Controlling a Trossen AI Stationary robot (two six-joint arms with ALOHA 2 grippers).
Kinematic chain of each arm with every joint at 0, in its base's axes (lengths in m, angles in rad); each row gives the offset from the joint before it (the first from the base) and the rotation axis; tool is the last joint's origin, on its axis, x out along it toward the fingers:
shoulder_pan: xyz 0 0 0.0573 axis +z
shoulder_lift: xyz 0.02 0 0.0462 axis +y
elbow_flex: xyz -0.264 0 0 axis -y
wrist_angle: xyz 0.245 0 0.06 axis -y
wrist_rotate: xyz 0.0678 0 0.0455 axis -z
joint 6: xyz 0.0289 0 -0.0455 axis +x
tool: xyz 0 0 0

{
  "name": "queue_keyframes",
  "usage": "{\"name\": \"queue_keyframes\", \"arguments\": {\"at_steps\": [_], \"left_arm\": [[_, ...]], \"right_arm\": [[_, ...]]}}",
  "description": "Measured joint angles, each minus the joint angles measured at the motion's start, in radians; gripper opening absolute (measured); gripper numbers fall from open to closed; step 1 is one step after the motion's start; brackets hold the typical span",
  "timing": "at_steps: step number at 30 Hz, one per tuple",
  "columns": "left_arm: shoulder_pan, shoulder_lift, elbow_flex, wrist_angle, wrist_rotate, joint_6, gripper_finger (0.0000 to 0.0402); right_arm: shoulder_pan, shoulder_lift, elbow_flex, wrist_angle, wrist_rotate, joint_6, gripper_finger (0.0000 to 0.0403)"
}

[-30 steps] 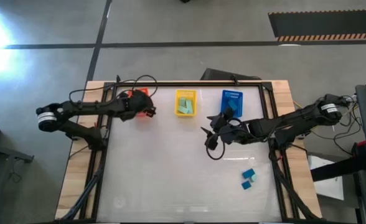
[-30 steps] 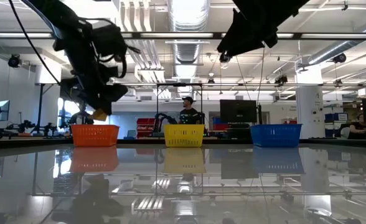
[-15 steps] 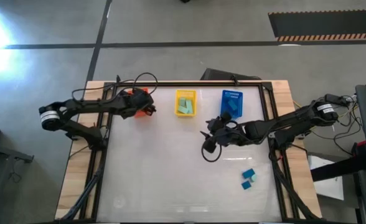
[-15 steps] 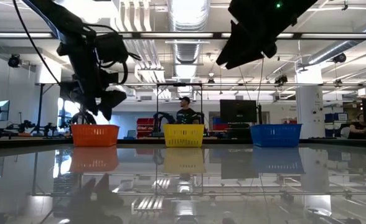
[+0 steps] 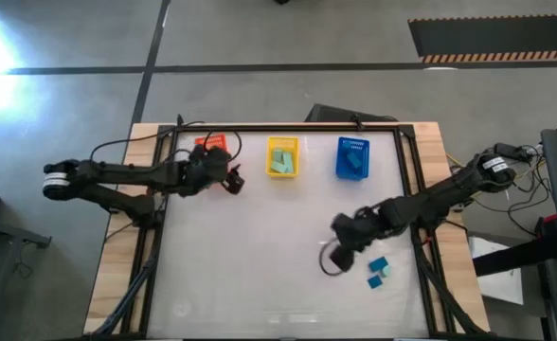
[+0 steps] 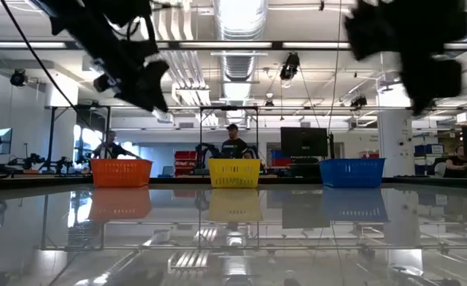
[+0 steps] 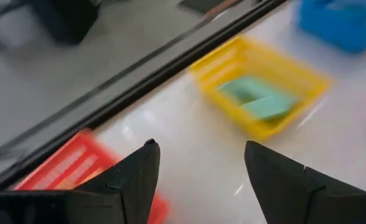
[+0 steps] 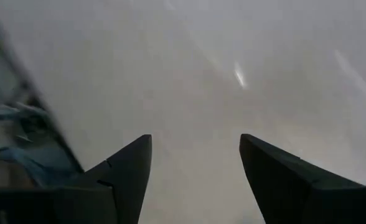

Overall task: Sort & place blocks by color
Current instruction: Put the blue block into the blue bin

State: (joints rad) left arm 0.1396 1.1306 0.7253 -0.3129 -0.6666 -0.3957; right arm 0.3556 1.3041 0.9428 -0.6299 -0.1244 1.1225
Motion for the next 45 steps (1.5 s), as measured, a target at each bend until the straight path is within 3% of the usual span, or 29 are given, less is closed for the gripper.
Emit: {"name": "queue_keyframes", "arguments": {"at_steps": [3, 5, 8, 11, 15, 35, 39, 45], "left_arm": [[-0.053, -0.021, -0.008, 0.079, -0.002, 0.055, 0.0219], [-0.076, -0.026, -0.011, 0.124, -0.002, 0.098, 0.0219], [-0.099, -0.033, -0.009, 0.148, -0.003, 0.145, 0.0219], [-0.108, -0.035, -0.008, 0.148, -0.003, 0.149, 0.0219], [-0.108, -0.039, -0.01, 0.147, -0.003, 0.151, 0.0219], [-0.107, -0.04, -0.01, 0.168, -0.004, 0.177, 0.0219], [-0.107, -0.039, -0.011, 0.169, -0.004, 0.177, 0.0219], [-0.107, -0.039, -0.011, 0.171, -0.004, 0.177, 0.0219]], "right_arm": [[0.06, 0.001, 0.0, -0.22, -0.084, 0.112, 0.0231], [0.104, 0.006, -0.001, -0.326, -0.131, 0.022, 0.0231], [0.187, 0.006, -0.001, -0.401, -0.107, -0.18, 0.0231], [0.251, 0.013, -0.001, -0.397, -0.052, -0.302, 0.0231], [0.31, 0.046, -0.001, -0.397, 0.051, -0.325, 0.0231], [0.347, 0.314, 0.001, -0.348, 0.074, -0.47, 0.0226], [0.347, 0.328, 0.003, -0.329, 0.077, -0.502, 0.0201], [0.344, 0.31, 0.0, -0.319, 0.088, -0.512, 0.0123]]}}
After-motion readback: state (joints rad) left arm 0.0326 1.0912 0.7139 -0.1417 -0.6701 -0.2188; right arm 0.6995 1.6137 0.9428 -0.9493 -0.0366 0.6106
